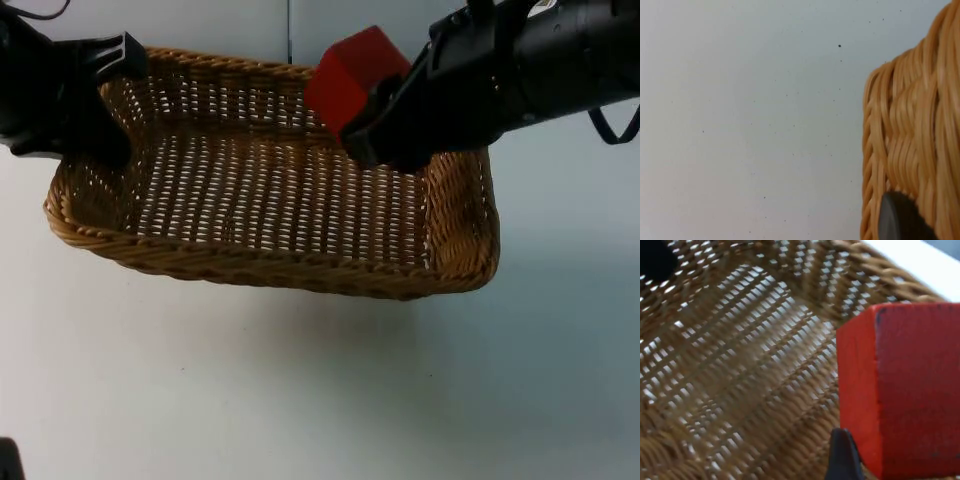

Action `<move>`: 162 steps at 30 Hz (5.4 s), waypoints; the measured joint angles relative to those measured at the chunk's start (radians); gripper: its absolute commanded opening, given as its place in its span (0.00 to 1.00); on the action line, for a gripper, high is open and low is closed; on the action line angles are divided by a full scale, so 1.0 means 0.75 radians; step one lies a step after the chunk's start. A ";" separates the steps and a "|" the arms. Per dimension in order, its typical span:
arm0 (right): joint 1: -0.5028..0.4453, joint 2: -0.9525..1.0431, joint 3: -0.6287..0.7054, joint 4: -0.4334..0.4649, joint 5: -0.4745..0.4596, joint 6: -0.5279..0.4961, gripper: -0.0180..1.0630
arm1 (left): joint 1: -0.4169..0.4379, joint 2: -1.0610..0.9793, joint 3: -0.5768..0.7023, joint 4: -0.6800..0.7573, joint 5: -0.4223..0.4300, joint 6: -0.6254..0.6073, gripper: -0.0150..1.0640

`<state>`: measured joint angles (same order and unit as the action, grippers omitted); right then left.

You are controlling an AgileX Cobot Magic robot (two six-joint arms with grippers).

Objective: Pick up the basket with the left hand and place the cube into the basket with the right hand.

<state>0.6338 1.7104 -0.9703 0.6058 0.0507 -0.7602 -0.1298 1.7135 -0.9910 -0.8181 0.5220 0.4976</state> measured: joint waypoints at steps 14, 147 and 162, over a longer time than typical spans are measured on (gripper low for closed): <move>0.029 0.003 0.000 -0.033 -0.029 0.000 0.76 | 0.000 0.000 0.000 0.008 -0.003 0.003 0.01; -0.492 -2.059 0.493 -1.278 1.425 1.296 0.03 | 0.000 -1.709 0.312 0.914 0.596 -0.420 0.01; -0.492 -2.277 0.605 -0.827 1.398 1.026 0.03 | 0.000 -2.007 0.469 0.833 0.613 -0.374 0.01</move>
<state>0.2652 0.0030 -0.5163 -0.0145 1.0992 0.0096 -0.1298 0.2082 -0.6397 -0.1931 0.9817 0.2171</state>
